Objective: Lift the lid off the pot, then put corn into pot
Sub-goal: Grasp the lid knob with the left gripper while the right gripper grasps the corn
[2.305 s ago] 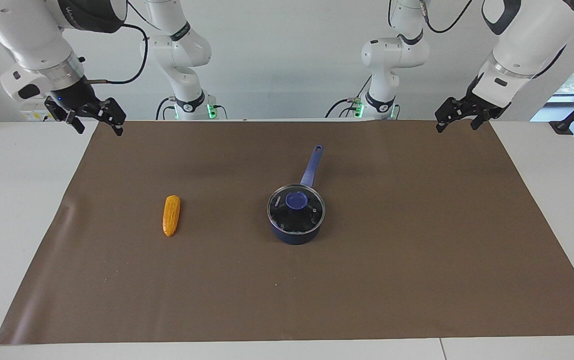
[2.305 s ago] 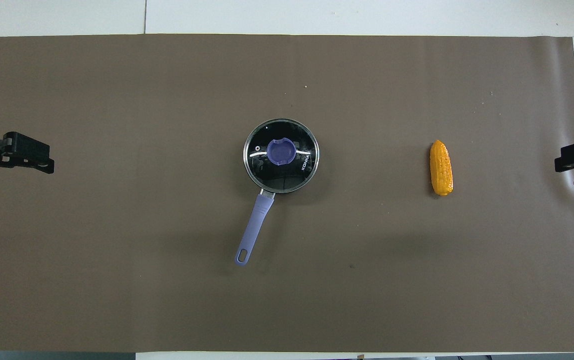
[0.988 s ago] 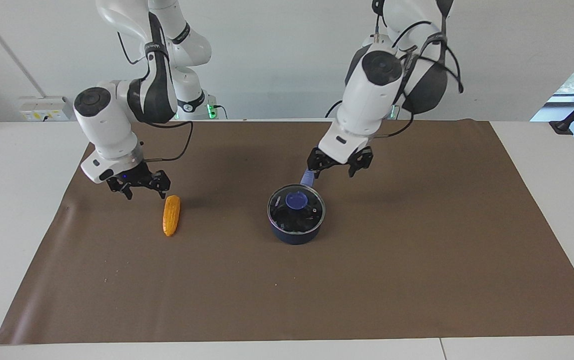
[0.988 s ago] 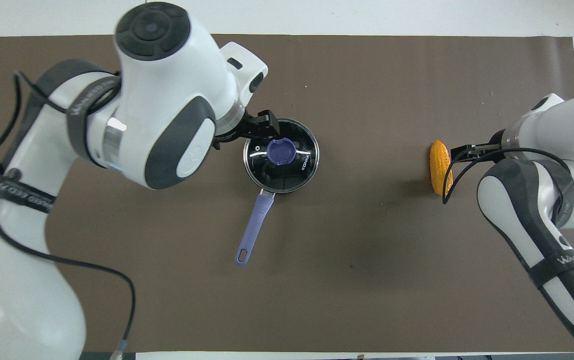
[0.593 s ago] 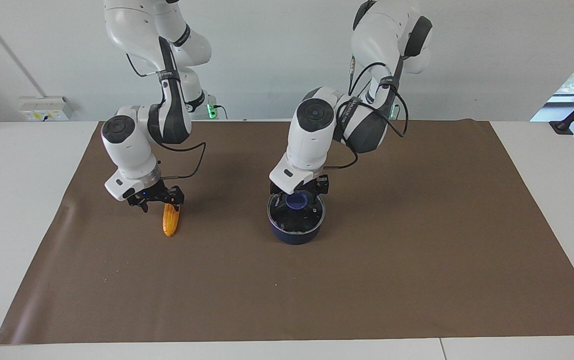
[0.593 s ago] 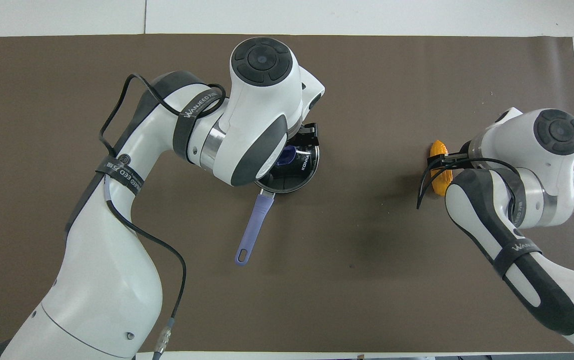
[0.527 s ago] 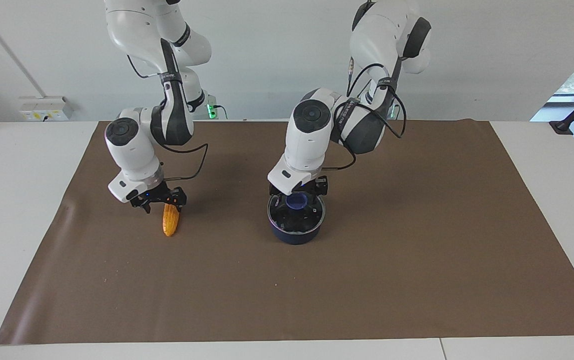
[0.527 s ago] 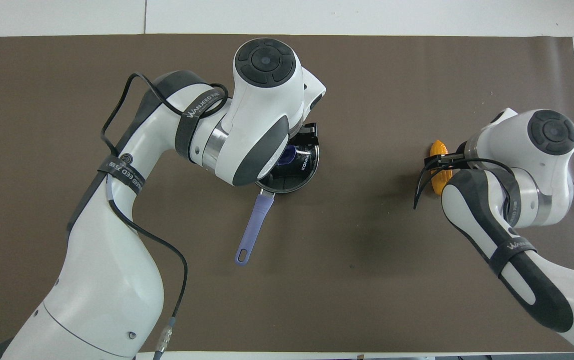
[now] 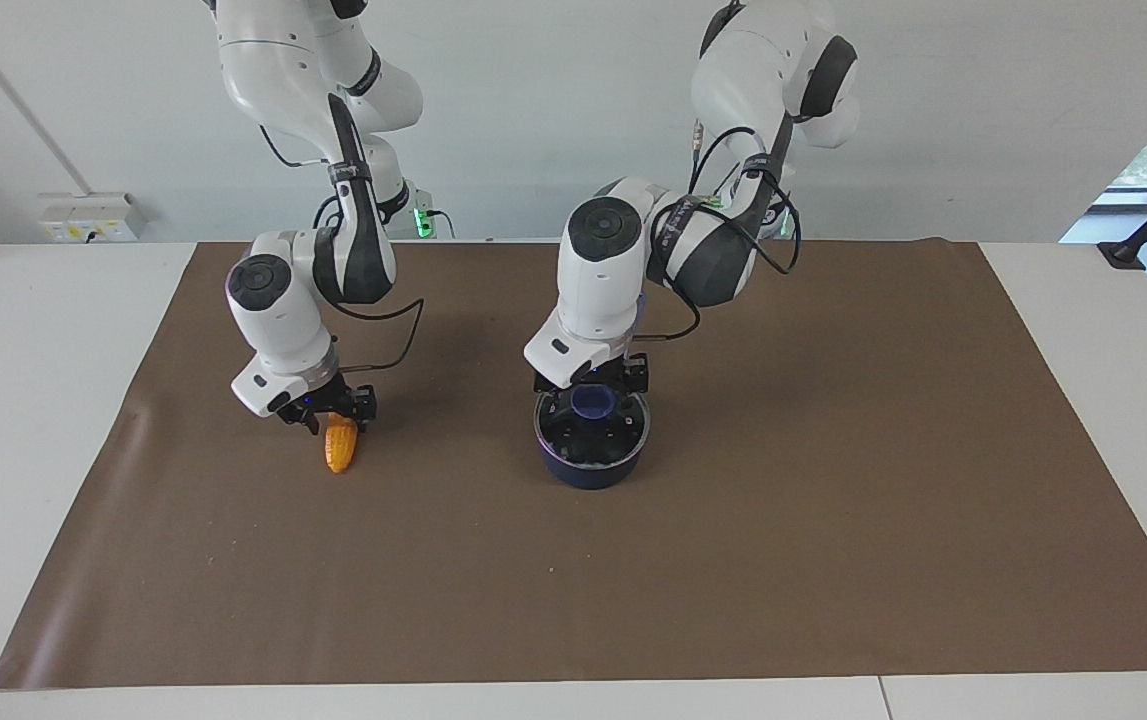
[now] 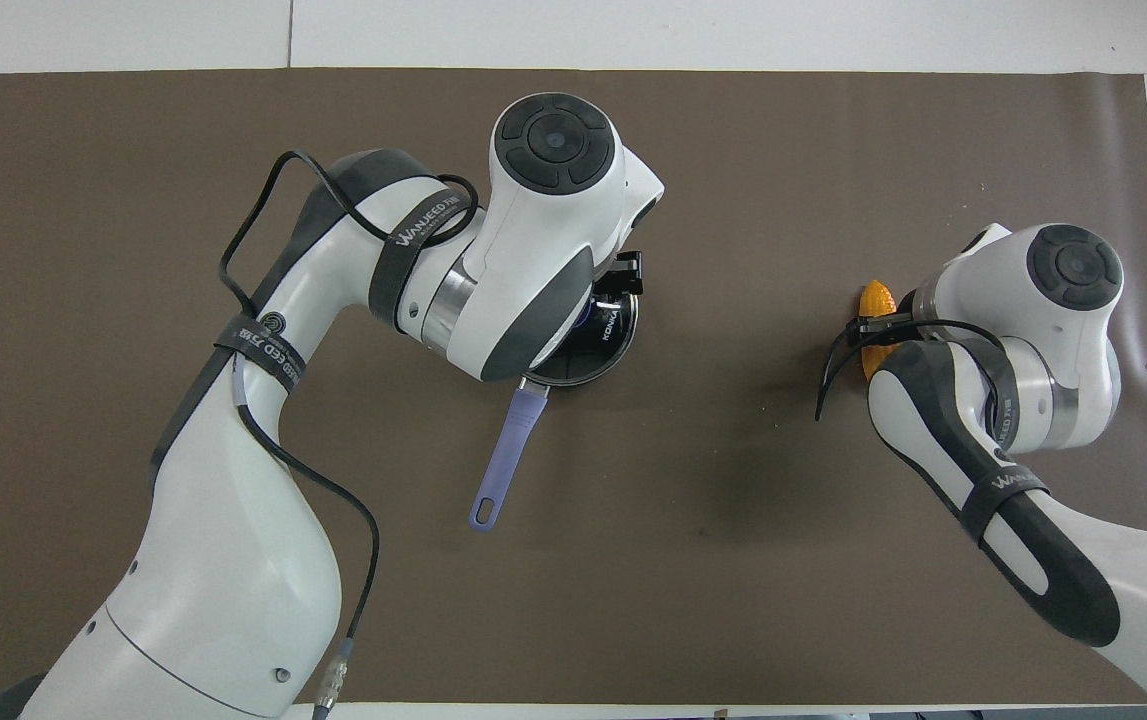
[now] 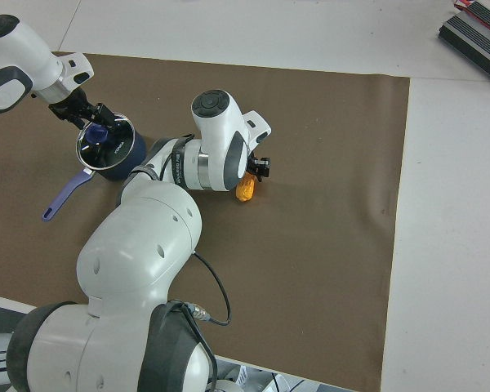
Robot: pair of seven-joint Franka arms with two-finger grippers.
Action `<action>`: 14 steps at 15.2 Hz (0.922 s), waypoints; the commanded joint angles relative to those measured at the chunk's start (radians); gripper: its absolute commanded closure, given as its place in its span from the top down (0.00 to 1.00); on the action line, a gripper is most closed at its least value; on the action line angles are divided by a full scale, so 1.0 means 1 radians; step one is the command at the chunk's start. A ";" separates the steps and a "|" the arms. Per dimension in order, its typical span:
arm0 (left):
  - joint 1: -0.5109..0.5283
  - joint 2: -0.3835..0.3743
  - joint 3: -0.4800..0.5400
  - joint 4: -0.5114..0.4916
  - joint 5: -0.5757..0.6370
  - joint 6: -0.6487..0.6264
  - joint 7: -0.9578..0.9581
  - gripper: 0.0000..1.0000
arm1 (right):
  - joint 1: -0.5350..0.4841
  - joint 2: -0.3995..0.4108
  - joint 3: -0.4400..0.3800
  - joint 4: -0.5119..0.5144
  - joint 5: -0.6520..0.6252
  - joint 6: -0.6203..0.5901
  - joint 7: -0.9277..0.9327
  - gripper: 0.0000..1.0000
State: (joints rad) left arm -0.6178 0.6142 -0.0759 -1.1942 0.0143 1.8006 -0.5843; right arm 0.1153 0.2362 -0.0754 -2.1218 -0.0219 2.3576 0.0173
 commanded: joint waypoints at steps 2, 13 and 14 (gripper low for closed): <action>0.016 -0.011 0.007 -0.031 -0.005 0.037 -0.002 1.00 | -0.002 -0.003 0.005 0.017 0.007 -0.044 0.007 0.00; 0.015 -0.073 0.008 -0.139 -0.039 0.095 -0.045 1.00 | 0.000 -0.029 0.068 0.459 0.008 -0.672 0.010 0.00; 0.015 -0.073 0.007 -0.139 -0.040 0.095 -0.046 0.99 | 0.000 -0.034 0.077 0.459 0.008 -0.679 0.012 0.00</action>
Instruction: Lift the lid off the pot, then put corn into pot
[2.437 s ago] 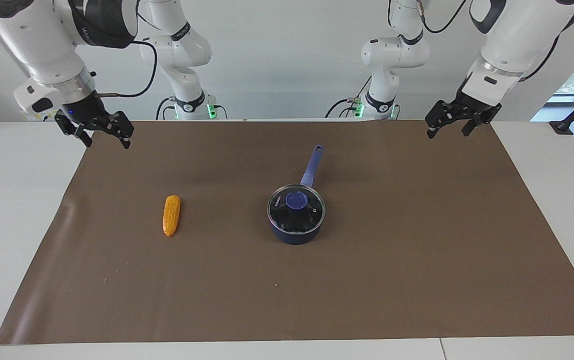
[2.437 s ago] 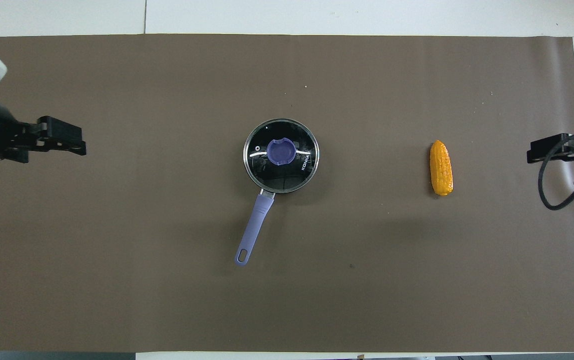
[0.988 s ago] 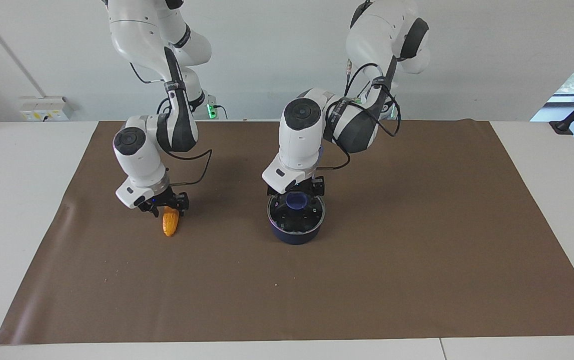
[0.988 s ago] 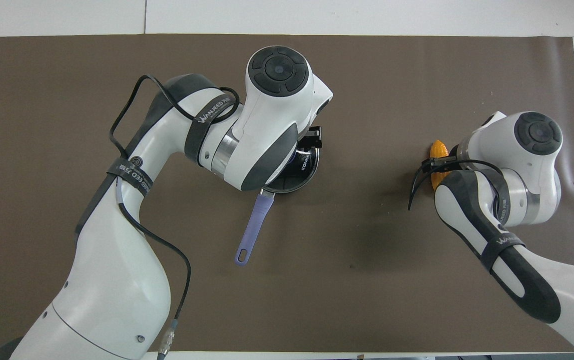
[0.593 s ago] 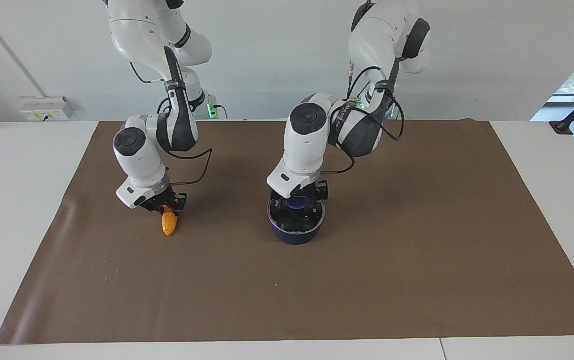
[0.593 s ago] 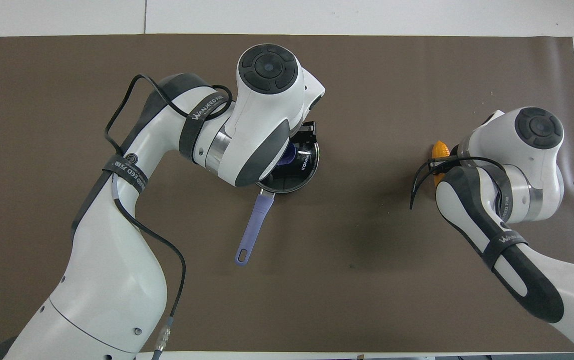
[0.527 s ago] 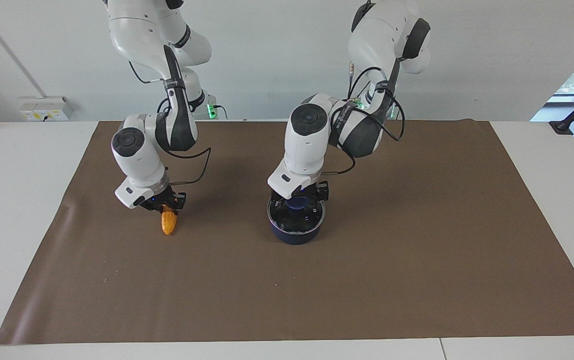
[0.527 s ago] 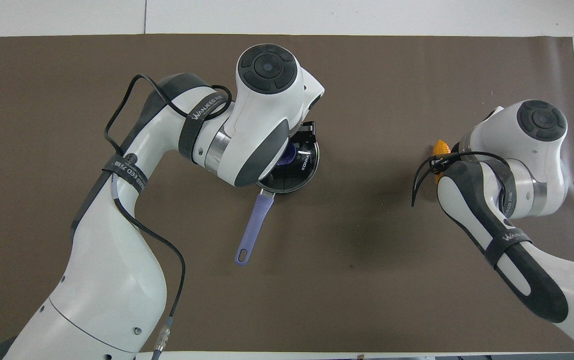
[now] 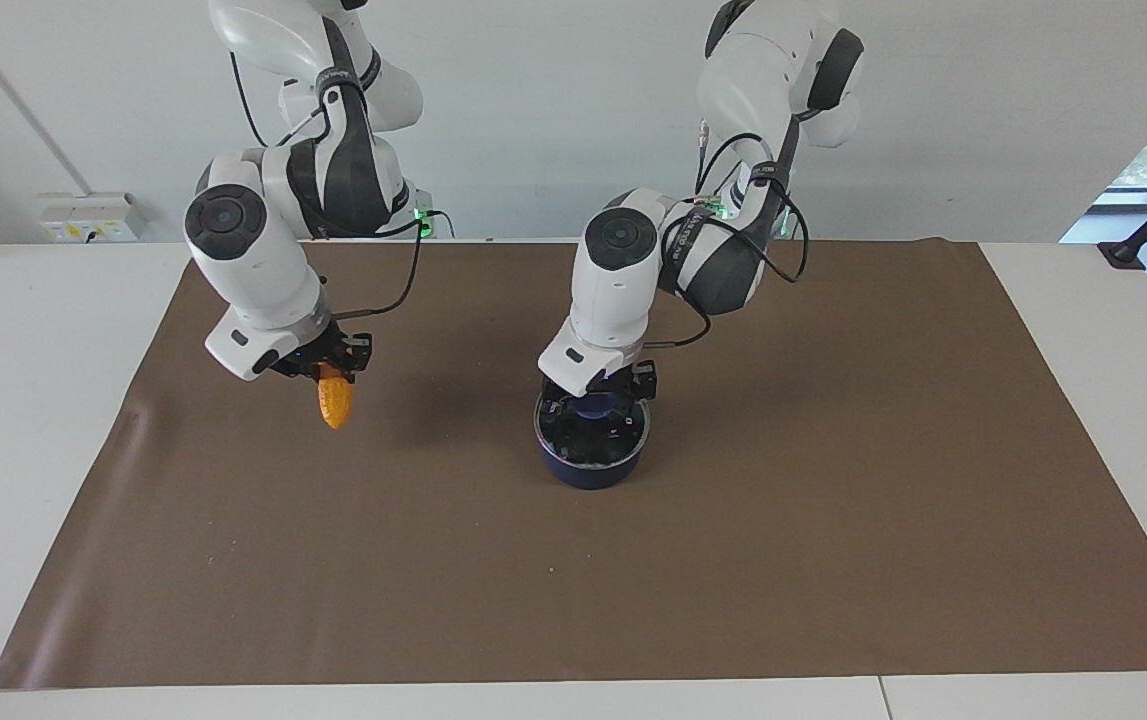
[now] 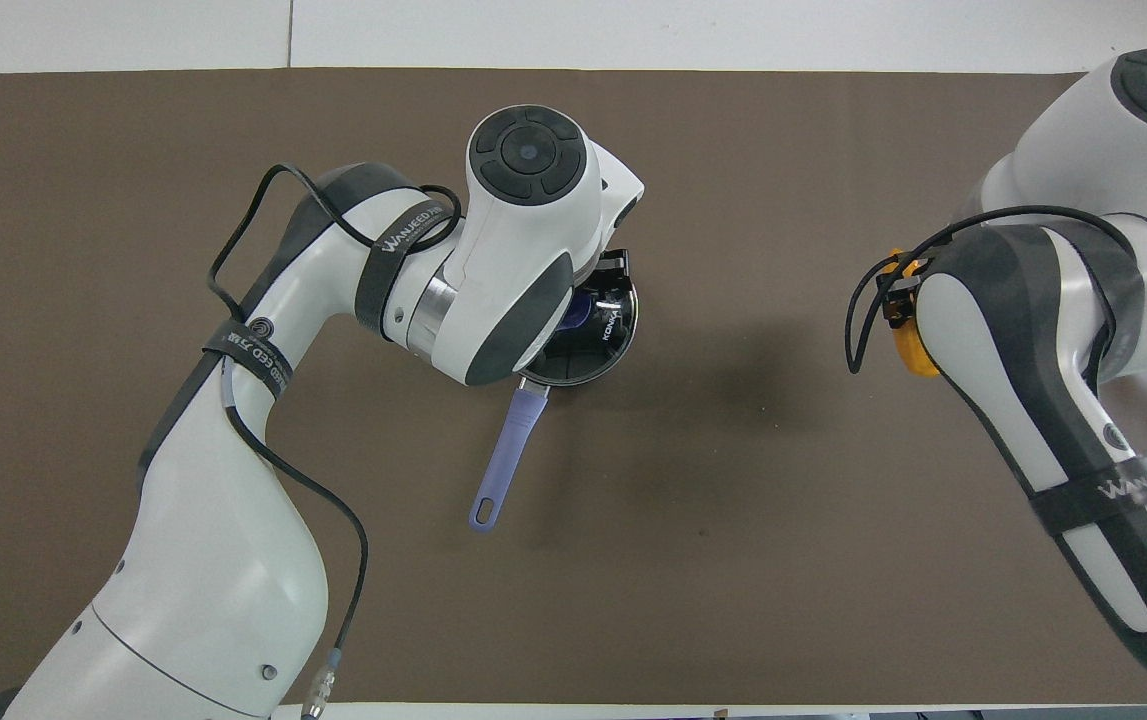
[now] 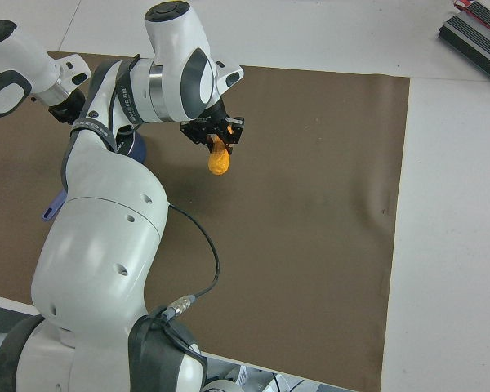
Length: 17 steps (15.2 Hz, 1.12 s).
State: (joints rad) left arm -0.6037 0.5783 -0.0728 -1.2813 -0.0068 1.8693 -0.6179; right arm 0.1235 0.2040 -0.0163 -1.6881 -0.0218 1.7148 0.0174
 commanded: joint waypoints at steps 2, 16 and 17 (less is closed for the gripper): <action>-0.001 -0.038 0.004 -0.055 -0.019 0.027 -0.020 0.95 | -0.010 -0.005 0.024 0.018 0.008 -0.026 0.012 0.00; -0.001 -0.069 0.004 -0.109 -0.041 0.047 -0.026 0.67 | -0.010 -0.015 0.025 -0.009 0.008 -0.017 0.004 0.00; -0.001 -0.069 0.004 -0.109 -0.041 0.047 -0.026 0.61 | -0.010 -0.015 0.026 -0.009 0.010 -0.017 0.004 0.00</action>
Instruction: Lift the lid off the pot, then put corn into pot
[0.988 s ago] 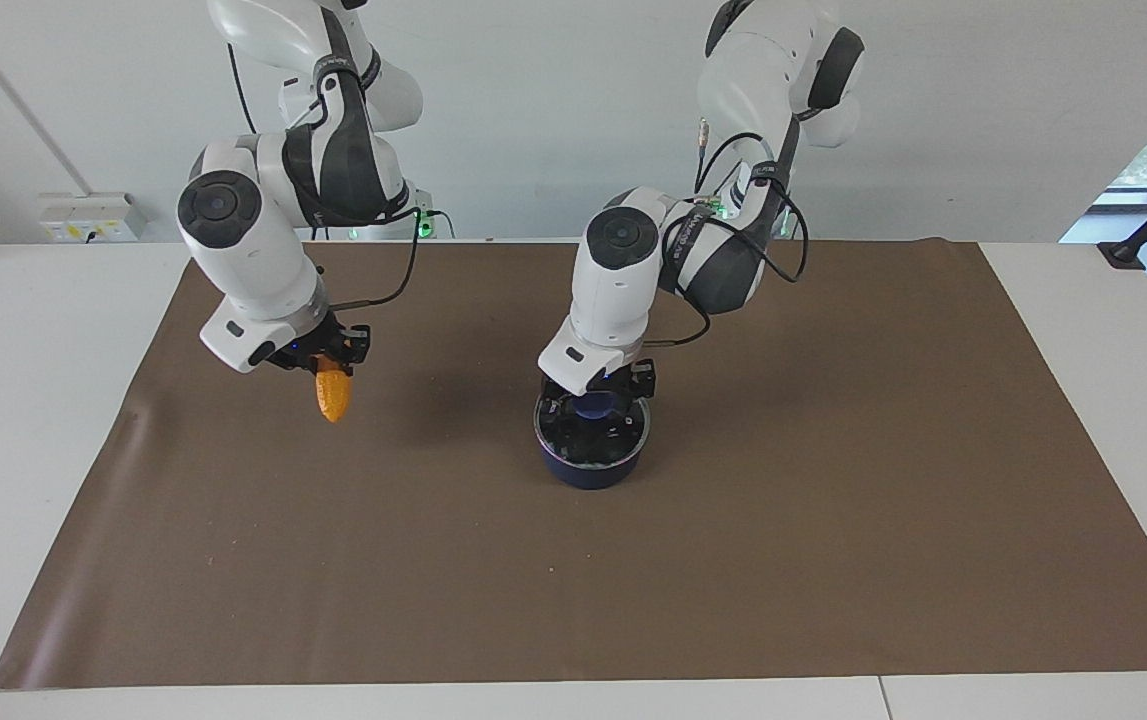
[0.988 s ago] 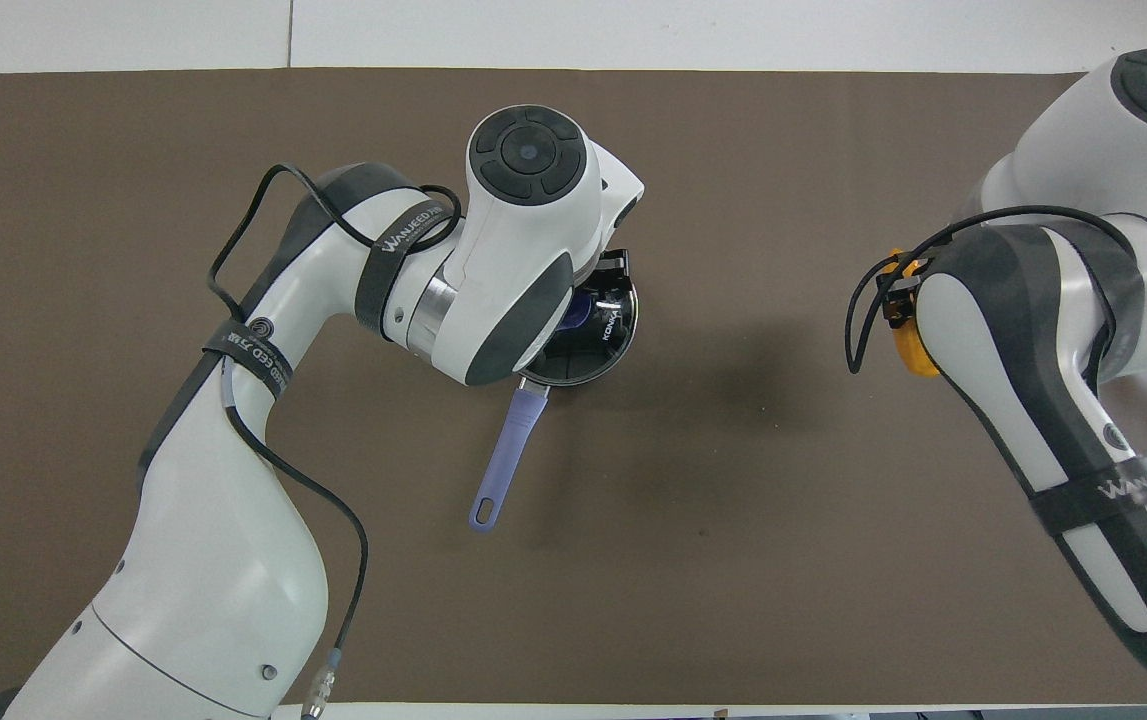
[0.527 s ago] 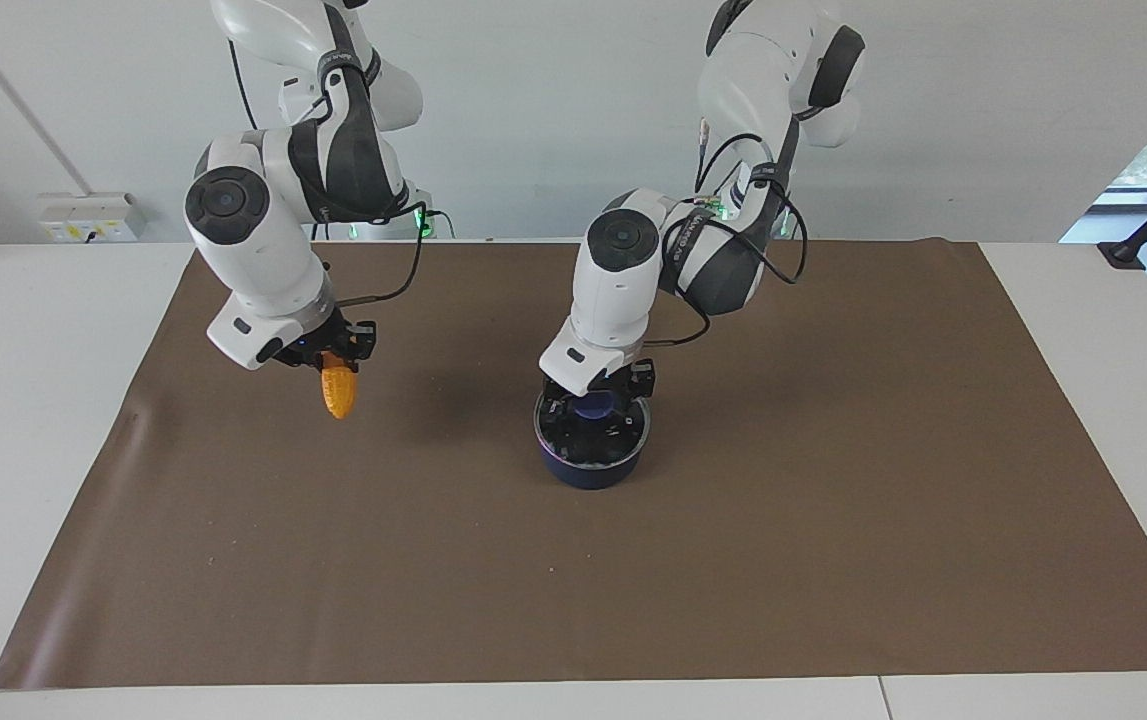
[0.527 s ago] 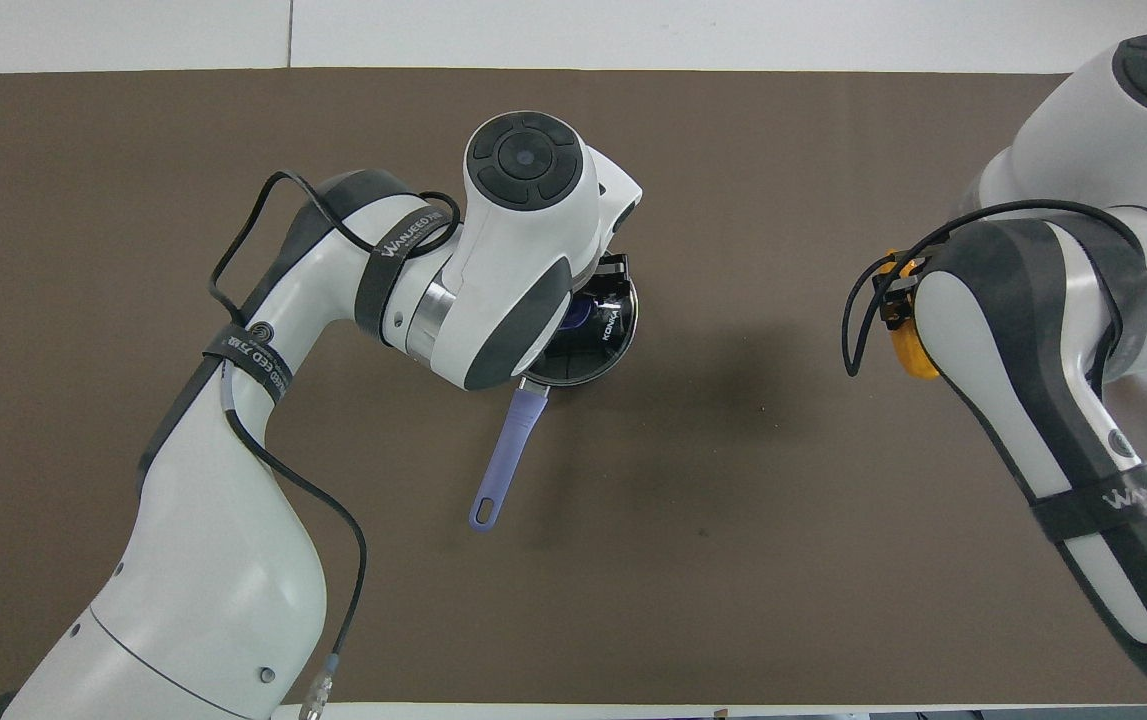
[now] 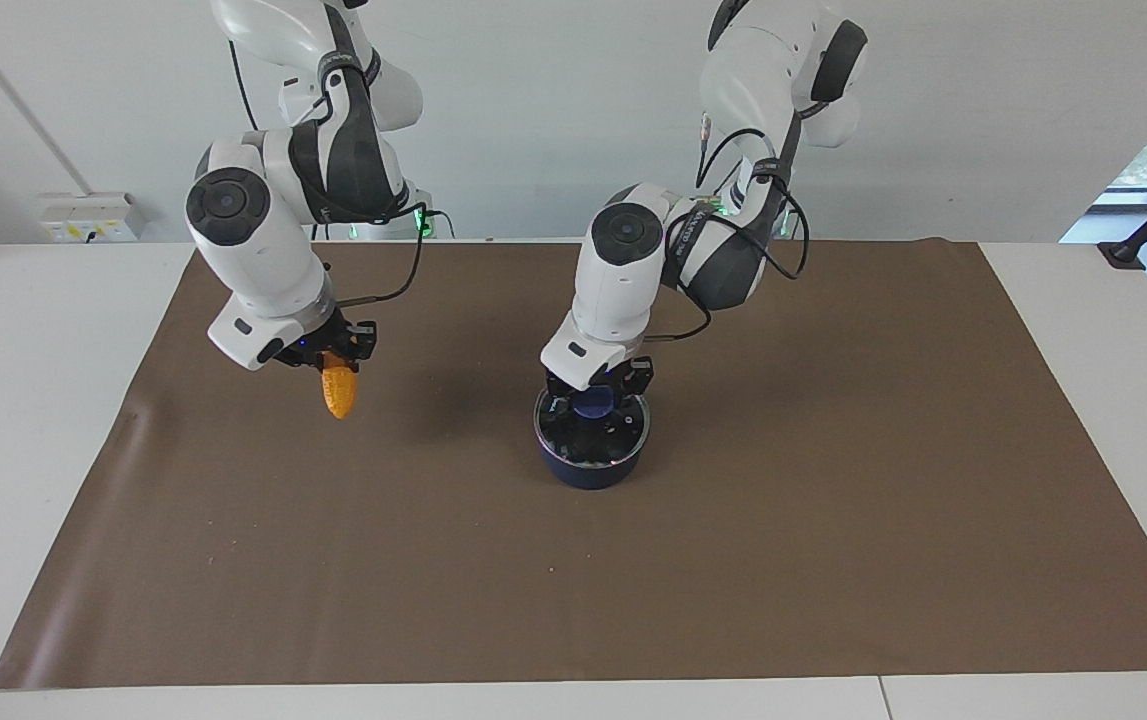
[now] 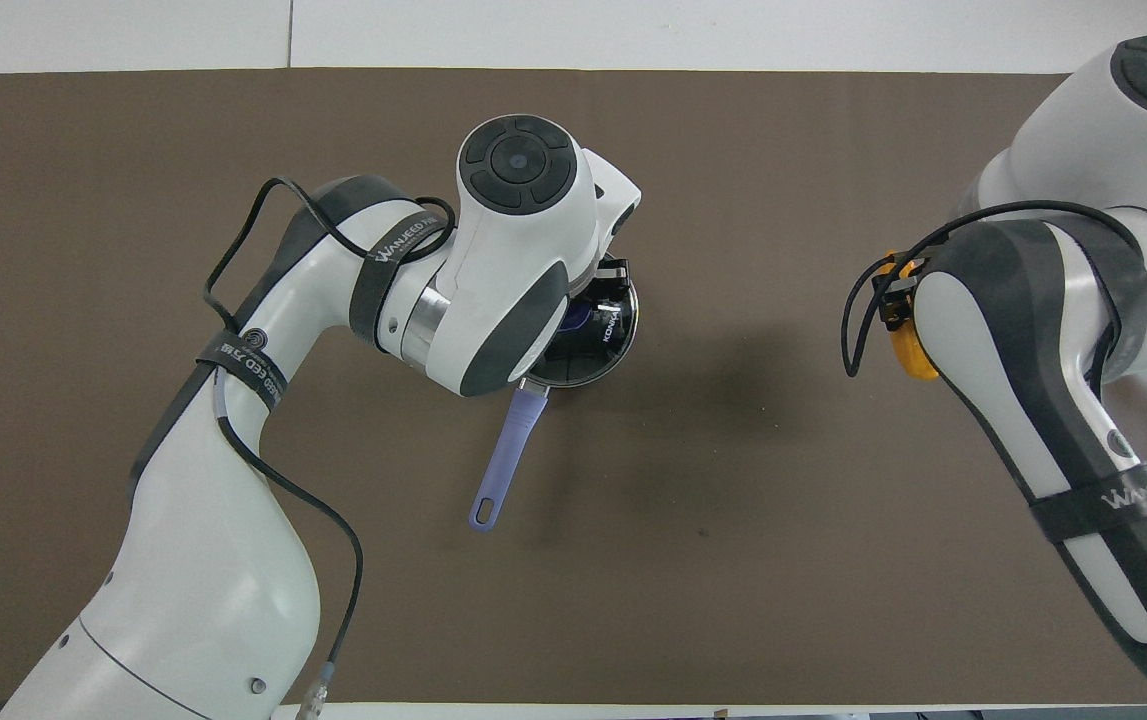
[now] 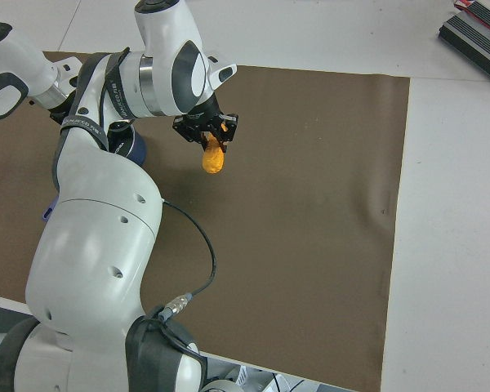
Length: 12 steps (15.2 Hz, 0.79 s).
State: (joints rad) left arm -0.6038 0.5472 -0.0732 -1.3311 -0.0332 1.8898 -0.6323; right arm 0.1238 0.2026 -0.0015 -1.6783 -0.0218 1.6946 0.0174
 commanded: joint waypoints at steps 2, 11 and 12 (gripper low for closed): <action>-0.001 -0.038 0.004 -0.059 -0.014 0.025 -0.014 0.32 | -0.012 -0.014 0.011 -0.017 0.008 0.005 0.004 0.00; 0.005 -0.127 0.019 -0.033 -0.089 -0.041 -0.020 0.00 | -0.010 -0.012 0.012 -0.018 0.013 0.019 0.004 0.00; 0.024 -0.141 0.020 -0.027 -0.089 -0.069 -0.018 0.00 | -0.009 -0.009 0.012 -0.012 0.048 0.020 0.010 0.00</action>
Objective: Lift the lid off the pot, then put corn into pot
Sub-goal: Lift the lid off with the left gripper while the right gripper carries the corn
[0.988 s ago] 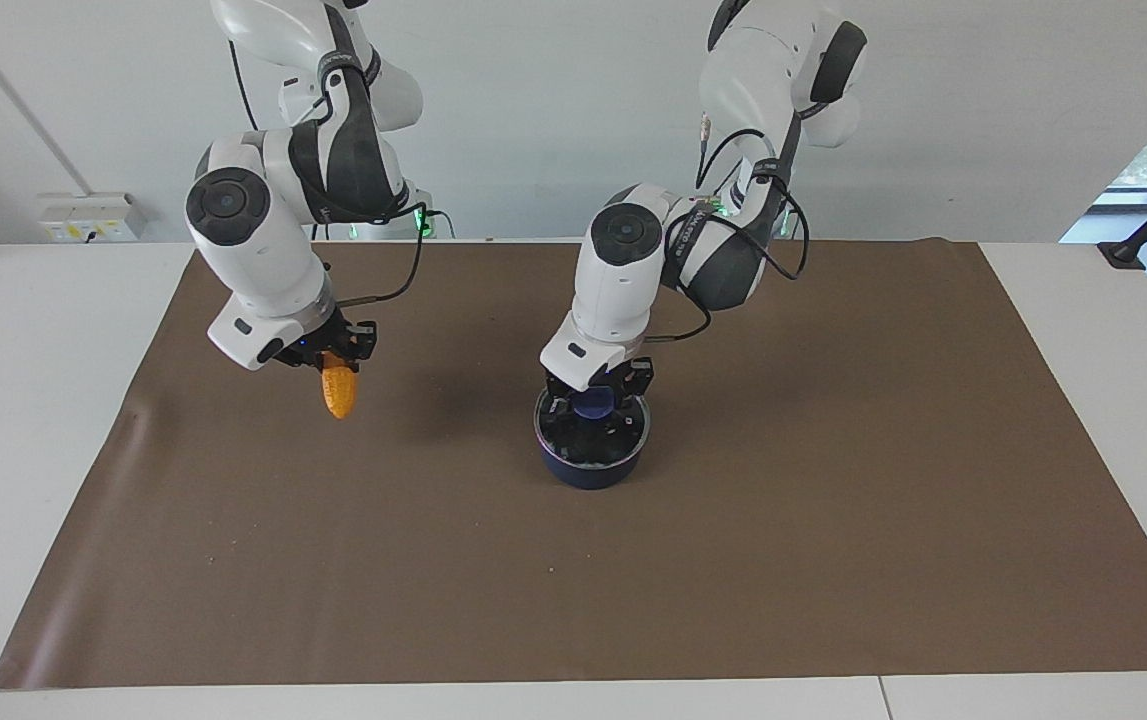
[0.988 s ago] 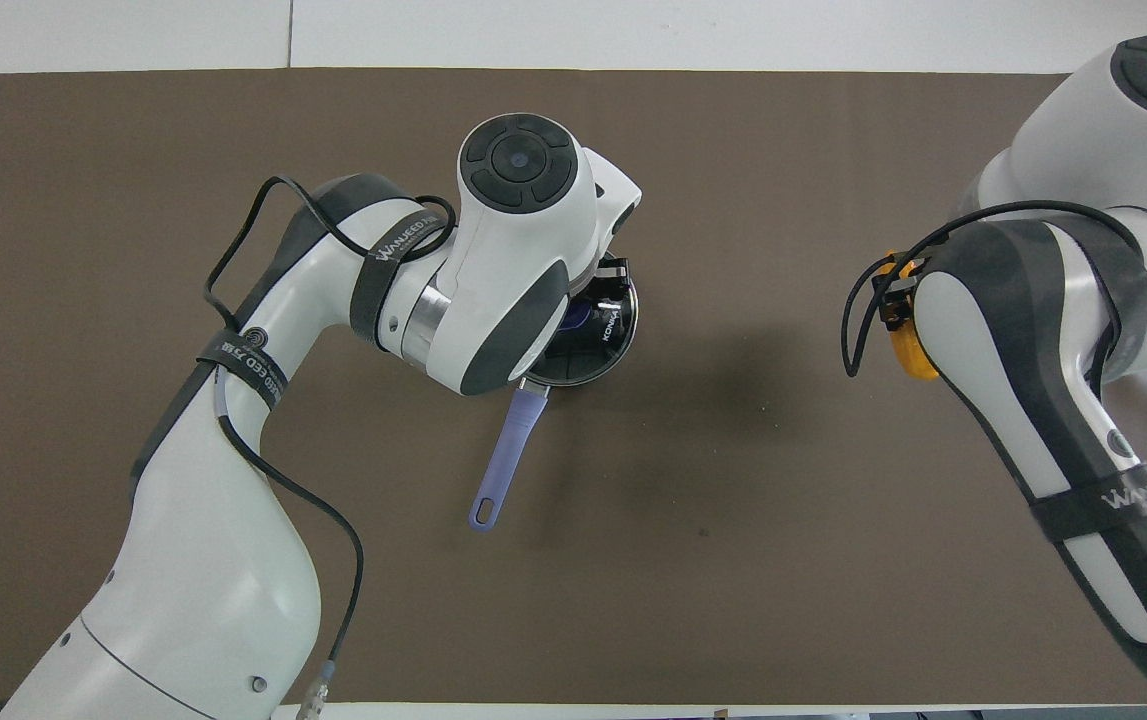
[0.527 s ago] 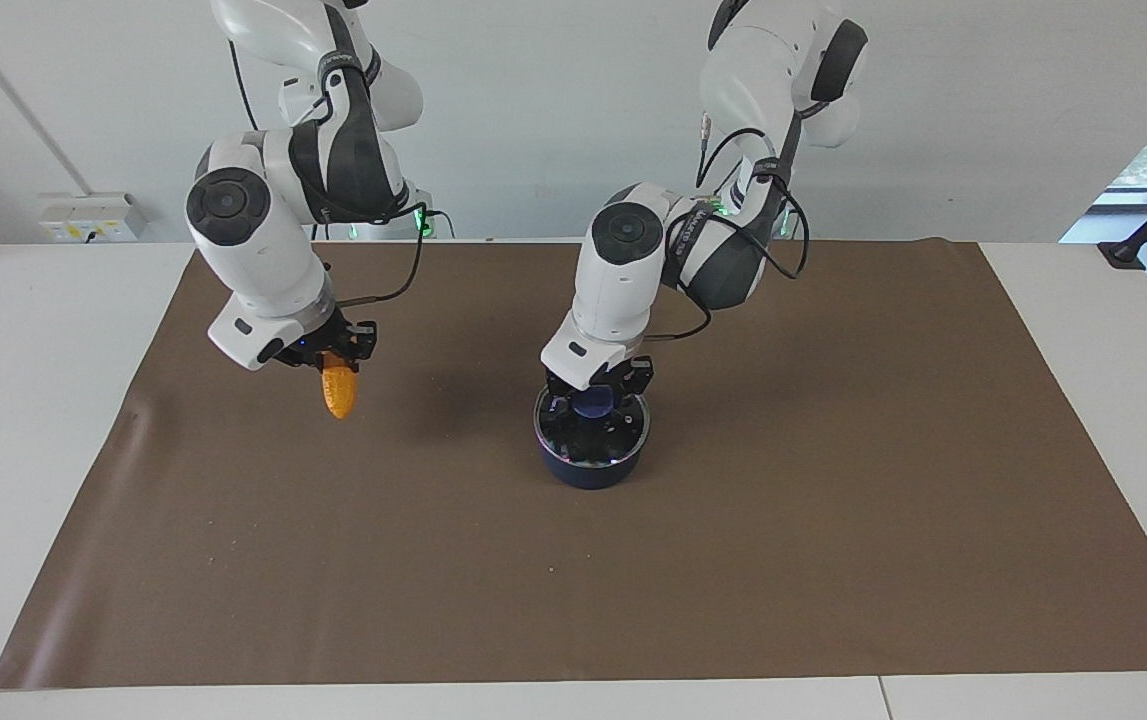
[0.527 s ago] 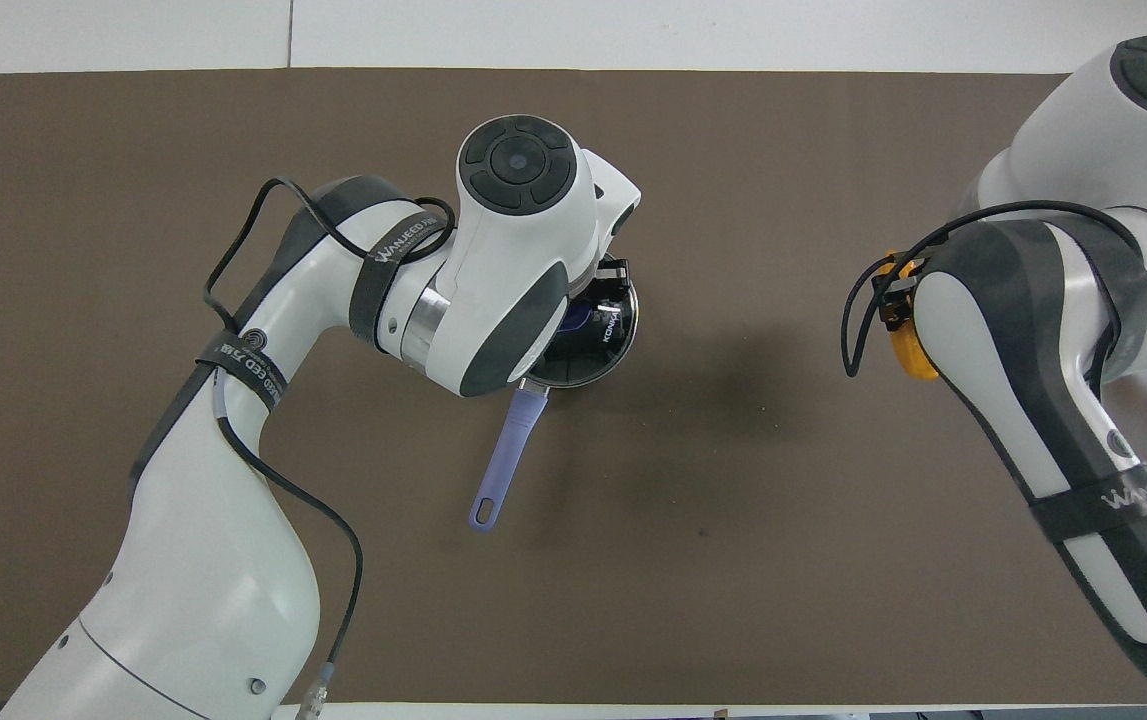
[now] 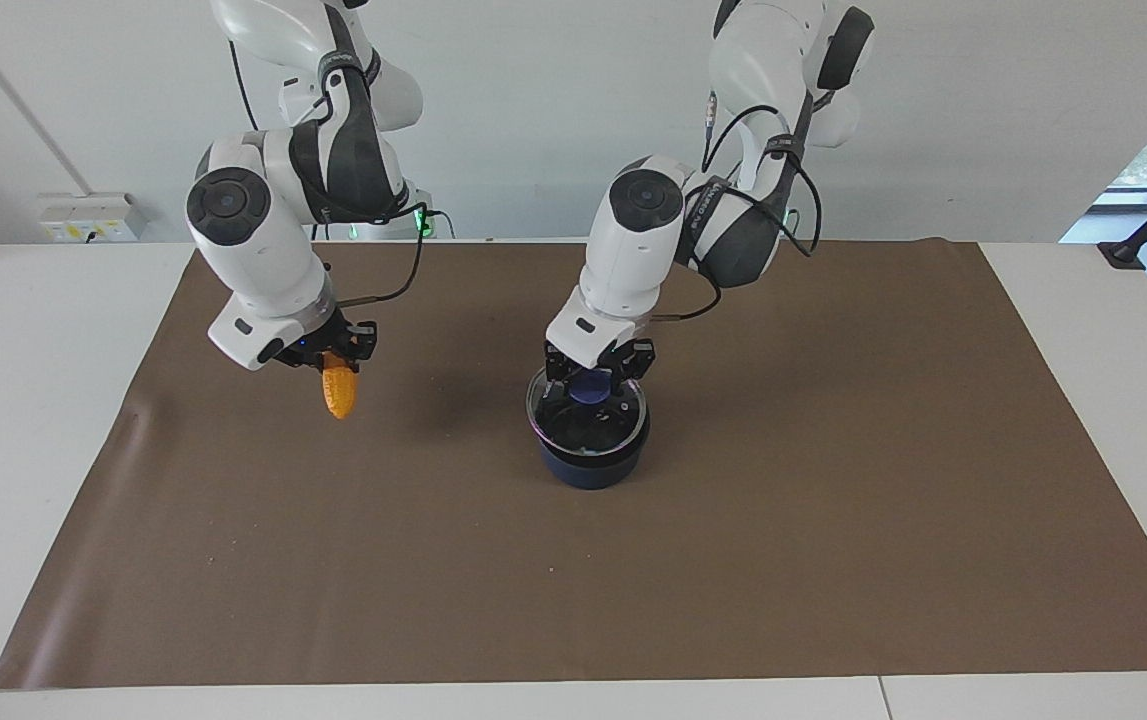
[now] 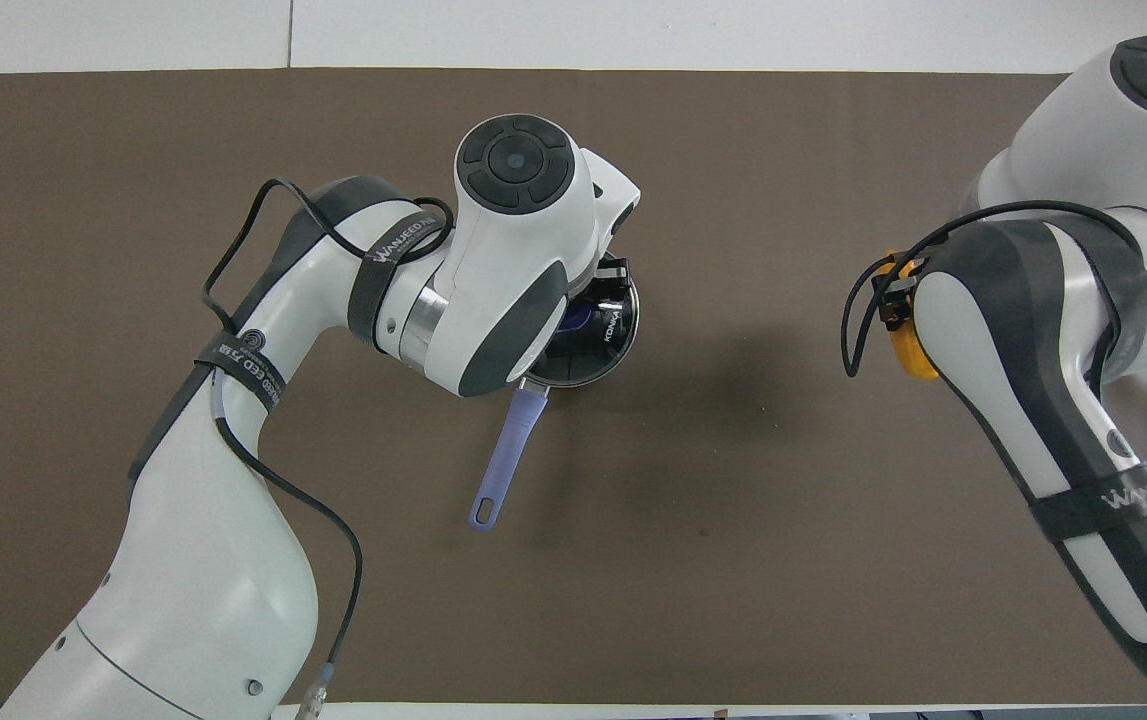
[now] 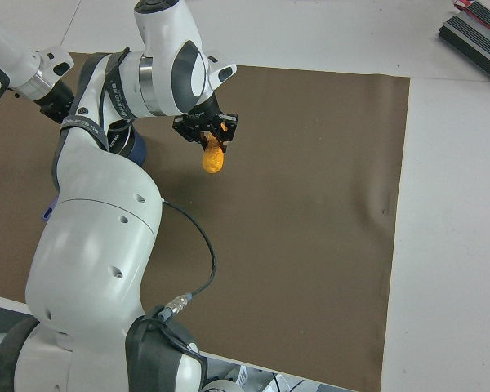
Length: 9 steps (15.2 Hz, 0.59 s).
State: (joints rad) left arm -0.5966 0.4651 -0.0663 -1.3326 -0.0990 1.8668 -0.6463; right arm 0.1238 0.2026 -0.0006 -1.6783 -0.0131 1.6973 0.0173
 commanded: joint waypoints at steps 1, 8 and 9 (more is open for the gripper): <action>0.064 -0.080 0.013 -0.020 -0.022 -0.084 0.003 0.00 | -0.004 -0.008 0.014 -0.011 0.098 0.037 0.019 0.00; 0.467 -0.161 0.010 -0.057 -0.018 -0.261 0.481 0.00 | 0.247 0.043 0.021 0.001 0.149 0.258 0.372 0.00; 0.518 -0.175 0.010 -0.089 -0.015 -0.244 0.557 0.00 | 0.290 0.093 0.022 0.044 0.163 0.269 0.459 0.00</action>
State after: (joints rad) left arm -0.1735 0.3350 -0.0453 -1.3431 -0.1005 1.6145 -0.2289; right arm 0.3619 0.2247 0.0196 -1.6853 0.1134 1.9310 0.3503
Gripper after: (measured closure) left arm 0.317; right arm 0.617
